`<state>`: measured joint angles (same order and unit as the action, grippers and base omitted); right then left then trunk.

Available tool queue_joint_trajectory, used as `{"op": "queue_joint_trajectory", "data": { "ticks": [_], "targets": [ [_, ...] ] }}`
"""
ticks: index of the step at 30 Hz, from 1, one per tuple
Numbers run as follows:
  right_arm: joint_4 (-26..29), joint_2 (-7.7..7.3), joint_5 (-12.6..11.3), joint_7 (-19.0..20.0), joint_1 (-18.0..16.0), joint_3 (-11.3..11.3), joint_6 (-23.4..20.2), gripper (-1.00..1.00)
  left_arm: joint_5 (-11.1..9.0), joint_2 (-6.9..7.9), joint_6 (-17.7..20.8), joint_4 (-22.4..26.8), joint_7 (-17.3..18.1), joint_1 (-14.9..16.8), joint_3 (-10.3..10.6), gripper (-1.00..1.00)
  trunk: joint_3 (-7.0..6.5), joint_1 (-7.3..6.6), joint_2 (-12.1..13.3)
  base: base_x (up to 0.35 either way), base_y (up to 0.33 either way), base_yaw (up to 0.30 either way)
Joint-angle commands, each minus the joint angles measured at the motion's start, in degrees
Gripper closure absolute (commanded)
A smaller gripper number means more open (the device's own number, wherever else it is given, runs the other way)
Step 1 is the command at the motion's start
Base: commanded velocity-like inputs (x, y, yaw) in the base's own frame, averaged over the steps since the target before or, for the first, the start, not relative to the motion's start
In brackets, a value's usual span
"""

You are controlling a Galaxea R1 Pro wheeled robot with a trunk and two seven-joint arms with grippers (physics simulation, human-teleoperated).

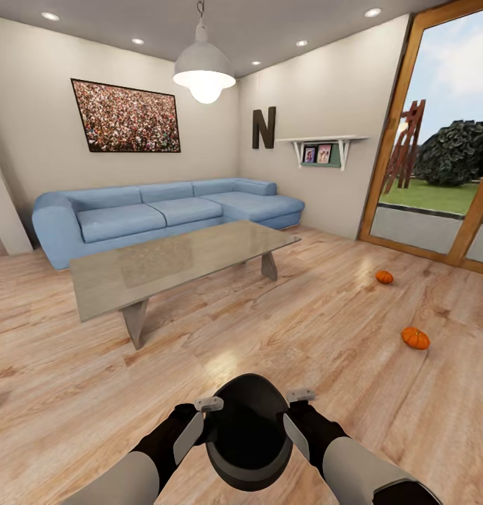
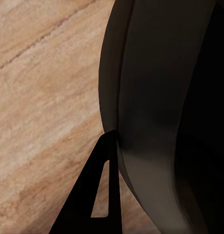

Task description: Place each of the two pumpkins and all three candles from the living room inside a cabinet in the living room (use any cabinet), then make sure every cabinet is closed, and position the cauldron so it is next to a table in the living room.

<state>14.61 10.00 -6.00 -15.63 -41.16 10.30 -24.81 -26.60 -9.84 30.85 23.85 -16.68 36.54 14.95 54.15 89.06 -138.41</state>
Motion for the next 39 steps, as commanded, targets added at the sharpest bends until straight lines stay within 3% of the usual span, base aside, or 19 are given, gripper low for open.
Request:
{"op": "queue_joint_trajectory", "data": {
  "ticks": [1, 9, 29, 39],
  "targets": [
    [3.2, 0.00, -0.7, -0.3, -0.1, -0.2, 2.6, 1.00, 1.0, 0.79, 0.5, 0.1, -0.5, 0.0, -0.5, 1.00, 0.05, -0.02, 0.0, 0.000, 0.000, 0.000],
    [3.2, 0.00, -0.8, -0.3, -0.1, -0.2, 2.6, 1.00, 0.9, 1.08, 0.5, 0.1, -0.5, 0.0, -0.5, 1.00, 0.05, -0.02, 0.0, 0.156, 0.000, 0.000],
    [3.2, 0.00, -0.7, -0.3, -0.1, -0.1, 2.6, 1.00, 0.9, 1.14, 0.5, 0.1, -0.5, 0.0, -0.5, 1.00, 0.05, -0.02, 0.0, 0.322, 0.000, 0.001],
    [3.2, 0.00, -0.7, -0.4, -0.1, -0.1, 2.6, 1.00, 0.9, 1.14, 0.5, 0.1, -0.5, 0.0, -0.5, 1.00, 0.05, -0.02, 0.0, 0.327, 0.000, 0.189]
  ]
}}
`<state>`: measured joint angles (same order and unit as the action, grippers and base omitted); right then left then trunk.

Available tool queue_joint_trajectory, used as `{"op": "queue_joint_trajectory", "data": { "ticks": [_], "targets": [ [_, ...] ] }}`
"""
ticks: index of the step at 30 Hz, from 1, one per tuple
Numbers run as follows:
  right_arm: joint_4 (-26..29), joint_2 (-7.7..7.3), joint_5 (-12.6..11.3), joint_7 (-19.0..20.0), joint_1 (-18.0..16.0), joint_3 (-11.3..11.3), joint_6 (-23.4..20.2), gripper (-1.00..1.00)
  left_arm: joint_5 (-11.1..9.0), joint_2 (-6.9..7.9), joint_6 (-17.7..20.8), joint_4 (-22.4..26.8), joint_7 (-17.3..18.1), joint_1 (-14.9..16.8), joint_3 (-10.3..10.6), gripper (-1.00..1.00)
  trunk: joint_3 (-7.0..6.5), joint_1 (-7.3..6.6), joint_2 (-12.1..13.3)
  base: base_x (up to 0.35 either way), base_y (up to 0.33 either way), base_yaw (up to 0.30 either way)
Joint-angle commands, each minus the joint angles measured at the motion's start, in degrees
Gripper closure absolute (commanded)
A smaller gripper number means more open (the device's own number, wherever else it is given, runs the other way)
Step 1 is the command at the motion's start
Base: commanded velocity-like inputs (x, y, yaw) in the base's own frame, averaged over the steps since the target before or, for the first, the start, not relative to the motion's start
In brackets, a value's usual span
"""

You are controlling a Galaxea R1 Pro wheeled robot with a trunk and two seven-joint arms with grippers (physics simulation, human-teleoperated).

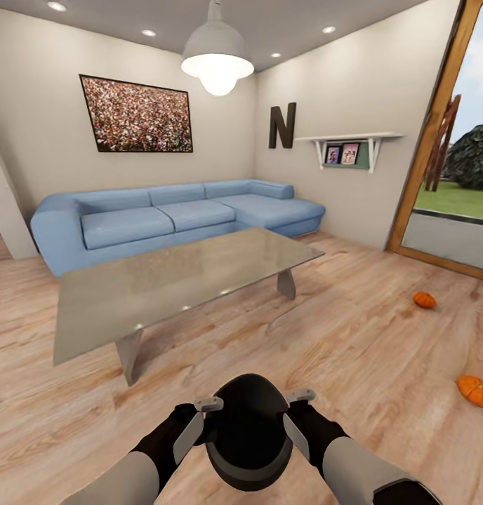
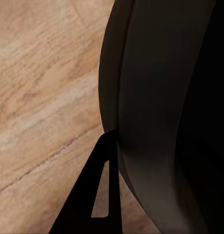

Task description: Place each of the two pumpkins and all three candles from the living room inside a cabinet in the living room (use any cabinet), then make sure every cabinet is closed, and position the cauldron so it is next to a table in the living room.

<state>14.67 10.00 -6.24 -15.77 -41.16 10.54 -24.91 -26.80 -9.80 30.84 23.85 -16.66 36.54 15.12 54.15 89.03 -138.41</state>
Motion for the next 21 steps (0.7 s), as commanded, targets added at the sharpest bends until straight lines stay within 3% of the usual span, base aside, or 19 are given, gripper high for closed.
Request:
{"op": "queue_joint_trajectory", "data": {
  "ticks": [1, 7, 17, 21],
  "targets": [
    [3.2, 0.00, -0.4, -0.3, -0.1, -0.4, 2.7, 1.00, 1.1, 1.09, 0.5, 0.1, -0.5, 0.0, -0.7, 1.00, 0.06, 0.02, 0.0, 0.327, 0.000, 0.266],
    [3.2, 0.00, -0.4, -0.3, -0.1, -0.4, 2.7, 1.00, 1.2, 1.09, 0.5, 0.1, -0.6, 0.0, -0.7, 1.00, 0.06, 0.02, 0.0, 0.233, 0.000, 0.268],
    [3.2, 0.00, -0.4, -0.3, -0.1, -0.4, 2.7, 1.00, 1.2, 1.09, 0.5, 0.1, -0.5, 0.0, -0.7, 1.00, 0.06, 0.02, 0.0, 0.016, -0.001, 0.270],
    [3.1, 0.00, -0.4, -0.3, -0.1, -0.4, 2.7, 1.00, 1.2, 1.09, 0.5, 0.1, -0.5, 0.0, -0.7, 1.00, 0.06, 0.02, 0.0, 0.000, -0.149, 0.270]
  ]
}}
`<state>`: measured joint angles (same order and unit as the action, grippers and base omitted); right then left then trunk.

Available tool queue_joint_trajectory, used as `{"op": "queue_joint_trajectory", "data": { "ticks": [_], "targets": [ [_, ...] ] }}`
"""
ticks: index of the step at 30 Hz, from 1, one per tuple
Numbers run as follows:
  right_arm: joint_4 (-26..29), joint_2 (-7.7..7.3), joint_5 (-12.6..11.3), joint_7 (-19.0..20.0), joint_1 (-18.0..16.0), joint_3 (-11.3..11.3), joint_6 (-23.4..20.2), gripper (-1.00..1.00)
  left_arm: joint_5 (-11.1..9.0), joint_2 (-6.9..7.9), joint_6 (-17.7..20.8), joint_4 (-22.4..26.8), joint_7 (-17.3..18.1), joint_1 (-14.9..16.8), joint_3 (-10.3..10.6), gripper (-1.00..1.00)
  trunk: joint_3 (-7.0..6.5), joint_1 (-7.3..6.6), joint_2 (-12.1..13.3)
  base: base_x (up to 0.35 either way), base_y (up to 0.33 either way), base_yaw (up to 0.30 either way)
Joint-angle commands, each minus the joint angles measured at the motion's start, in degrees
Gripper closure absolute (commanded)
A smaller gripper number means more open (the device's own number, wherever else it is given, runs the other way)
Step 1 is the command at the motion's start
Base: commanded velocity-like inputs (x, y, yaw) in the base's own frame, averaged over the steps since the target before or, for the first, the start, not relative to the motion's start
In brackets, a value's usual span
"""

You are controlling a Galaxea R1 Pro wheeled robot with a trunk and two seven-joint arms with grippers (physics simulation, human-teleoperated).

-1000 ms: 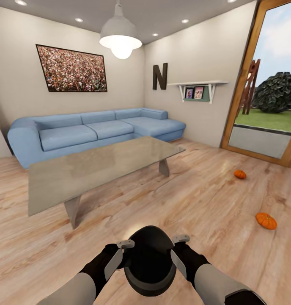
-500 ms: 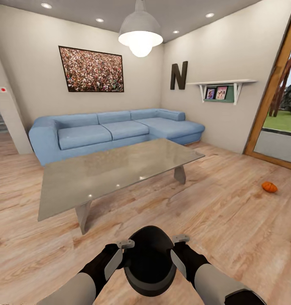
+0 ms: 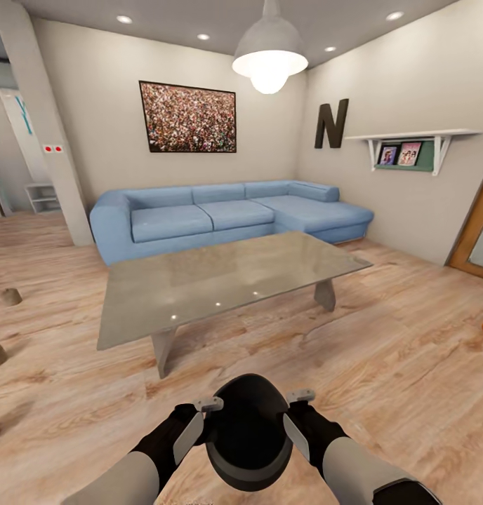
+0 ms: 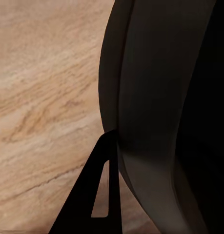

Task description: Place each of the two pumpkins and all three candles from the living room inside a cabinet in the living room (use any cabinet), then make sure every cabinet is closed, and position the cauldron so it is next to a table in the living room.

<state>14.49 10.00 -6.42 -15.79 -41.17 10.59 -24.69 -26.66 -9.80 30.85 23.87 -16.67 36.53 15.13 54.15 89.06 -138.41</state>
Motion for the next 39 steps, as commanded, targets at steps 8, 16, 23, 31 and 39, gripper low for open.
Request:
{"op": "queue_joint_trajectory", "data": {
  "ticks": [8, 16, 23, 31, 39],
  "targets": [
    [3.3, 0.00, -0.3, -0.3, 0.0, -0.5, 2.5, 1.00, 1.1, 1.10, 0.5, 0.0, -0.5, 0.0, -0.7, 1.00, 0.05, -0.02, 0.0, 0.000, -0.283, 0.270],
    [3.3, 0.00, -0.3, -0.3, 0.0, -0.4, 2.5, 1.00, 1.1, 1.10, 0.5, 0.0, -0.5, 0.0, -0.7, 1.00, 0.05, -0.02, 0.0, 0.000, -0.236, 0.270],
    [3.3, 0.00, -0.3, -0.3, 0.0, -0.4, 2.5, 1.00, 1.0, 1.10, 0.4, 0.0, -0.5, 0.0, -0.7, 1.00, 0.05, -0.02, 0.0, 0.027, -0.230, 0.270],
    [3.3, 0.00, -0.3, -0.2, 0.0, -0.5, 2.5, 1.00, 1.0, 1.10, 0.4, 0.0, -0.5, 0.0, -0.7, 1.00, 0.05, -0.02, 0.0, 0.088, -0.285, 0.147],
    [3.3, 0.00, -0.3, -0.2, 0.0, -0.5, 2.5, 1.00, 1.0, 1.10, 0.4, 0.0, -0.5, 0.0, -0.7, 1.00, 0.05, -0.02, 0.0, 0.095, -0.289, 0.005]
  ]
}}
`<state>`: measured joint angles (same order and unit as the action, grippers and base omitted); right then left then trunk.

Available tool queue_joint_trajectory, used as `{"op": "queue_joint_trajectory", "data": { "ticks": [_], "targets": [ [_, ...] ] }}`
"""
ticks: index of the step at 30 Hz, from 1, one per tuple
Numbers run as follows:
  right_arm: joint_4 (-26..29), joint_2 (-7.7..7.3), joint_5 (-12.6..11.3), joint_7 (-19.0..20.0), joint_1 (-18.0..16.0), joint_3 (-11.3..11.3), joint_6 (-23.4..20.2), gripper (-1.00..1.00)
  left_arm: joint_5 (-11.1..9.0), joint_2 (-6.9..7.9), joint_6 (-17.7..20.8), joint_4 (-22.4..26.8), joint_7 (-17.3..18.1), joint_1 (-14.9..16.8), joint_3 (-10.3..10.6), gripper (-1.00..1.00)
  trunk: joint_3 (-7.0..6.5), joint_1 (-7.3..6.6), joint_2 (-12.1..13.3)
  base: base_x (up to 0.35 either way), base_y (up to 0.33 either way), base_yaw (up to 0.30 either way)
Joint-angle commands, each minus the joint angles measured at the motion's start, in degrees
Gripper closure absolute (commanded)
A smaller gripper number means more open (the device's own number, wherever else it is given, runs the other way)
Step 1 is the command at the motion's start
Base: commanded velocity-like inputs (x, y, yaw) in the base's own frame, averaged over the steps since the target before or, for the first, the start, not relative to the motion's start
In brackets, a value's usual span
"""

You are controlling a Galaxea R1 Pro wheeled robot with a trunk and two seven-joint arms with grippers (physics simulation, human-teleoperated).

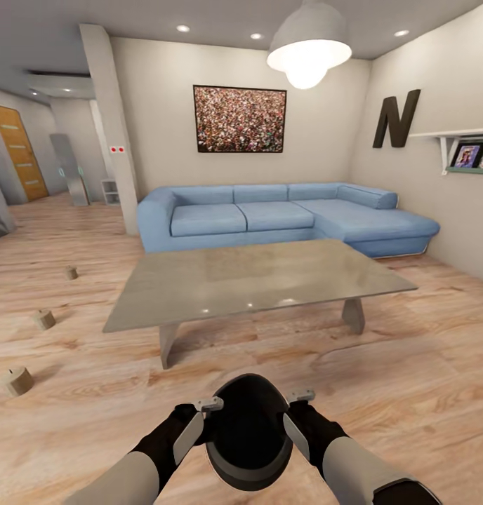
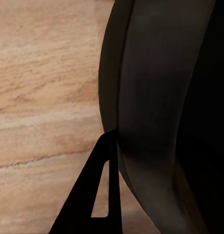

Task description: Place each of the two pumpkins and all three candles from the living room inside a cabinet in the living room (use any cabinet), then make sure every cabinet is closed, and position the cauldron so it is next to a table in the living room.

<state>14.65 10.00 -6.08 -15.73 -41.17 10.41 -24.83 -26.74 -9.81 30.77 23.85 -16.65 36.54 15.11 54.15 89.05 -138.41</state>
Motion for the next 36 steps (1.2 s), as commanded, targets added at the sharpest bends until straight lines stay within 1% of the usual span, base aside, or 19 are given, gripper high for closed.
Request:
{"op": "queue_joint_trajectory", "data": {
  "ticks": [1, 11, 19, 28, 36],
  "targets": [
    [3.2, 0.00, -0.6, -0.3, 0.0, -0.3, 2.6, 1.00, 1.1, 1.11, 0.5, 0.1, -0.5, 0.0, -0.7, 1.00, 0.06, -0.01, 0.0, 0.102, -0.289, 0.000],
    [3.2, 0.00, -0.6, -0.3, 0.0, -0.3, 2.6, 1.00, 1.0, 1.11, 0.5, 0.1, -0.5, 0.0, -0.7, 1.00, 0.06, -0.01, 0.0, 0.106, -0.282, 0.000],
    [3.2, 0.00, -0.6, -0.3, 0.0, -0.3, 2.6, 1.00, 1.0, 1.11, 0.5, 0.1, -0.5, 0.0, -0.7, 1.00, 0.06, -0.01, 0.0, 0.119, -0.208, 0.000],
    [3.1, 0.00, -0.7, -0.2, 0.0, -0.3, 2.6, 1.00, 0.9, 1.11, 0.5, 0.1, -0.4, 0.0, -0.7, 1.00, 0.06, -0.01, 0.0, 0.122, -0.131, 0.000],
    [3.1, 0.00, -0.7, -0.2, 0.0, -0.3, 2.6, 1.00, 0.9, 1.11, 0.5, 0.1, -0.4, 0.0, -0.7, 1.00, 0.06, -0.01, 0.0, 0.140, -0.023, 0.000]
  ]
}}
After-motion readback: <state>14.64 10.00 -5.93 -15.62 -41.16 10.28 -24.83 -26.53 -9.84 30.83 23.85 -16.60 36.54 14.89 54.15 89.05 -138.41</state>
